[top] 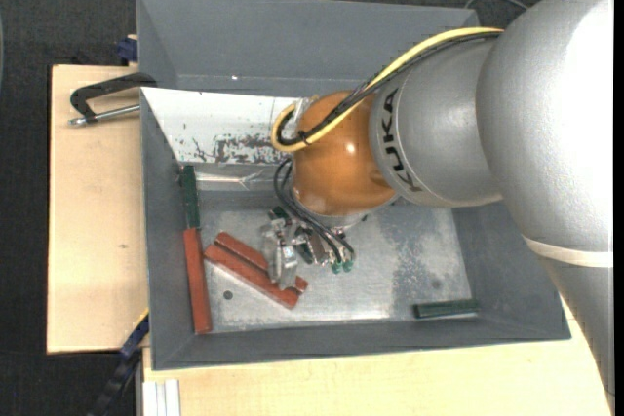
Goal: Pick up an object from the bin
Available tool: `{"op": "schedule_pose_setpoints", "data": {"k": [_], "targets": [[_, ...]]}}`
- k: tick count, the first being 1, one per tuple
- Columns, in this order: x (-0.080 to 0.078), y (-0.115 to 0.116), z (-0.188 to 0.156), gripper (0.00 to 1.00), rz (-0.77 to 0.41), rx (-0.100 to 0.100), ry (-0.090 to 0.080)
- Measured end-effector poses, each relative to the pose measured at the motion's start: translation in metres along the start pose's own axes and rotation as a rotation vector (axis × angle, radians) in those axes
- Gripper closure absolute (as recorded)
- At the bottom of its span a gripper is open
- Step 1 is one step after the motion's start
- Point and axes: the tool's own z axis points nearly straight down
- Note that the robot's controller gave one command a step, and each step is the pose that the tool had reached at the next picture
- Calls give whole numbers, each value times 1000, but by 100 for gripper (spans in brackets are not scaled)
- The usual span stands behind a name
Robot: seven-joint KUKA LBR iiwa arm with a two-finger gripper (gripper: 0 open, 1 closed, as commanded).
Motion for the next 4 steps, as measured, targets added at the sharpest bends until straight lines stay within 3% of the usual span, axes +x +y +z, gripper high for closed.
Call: {"op": "schedule_pose_setpoints", "data": {"k": [1,2,3,4], "targets": [[19,-15,3,0,-288,1,9],[19,-15,3,100,-288,1,9],[19,-14,3,100,-287,1,9],[-26,-25,-142,100,-347,1,2]]}}
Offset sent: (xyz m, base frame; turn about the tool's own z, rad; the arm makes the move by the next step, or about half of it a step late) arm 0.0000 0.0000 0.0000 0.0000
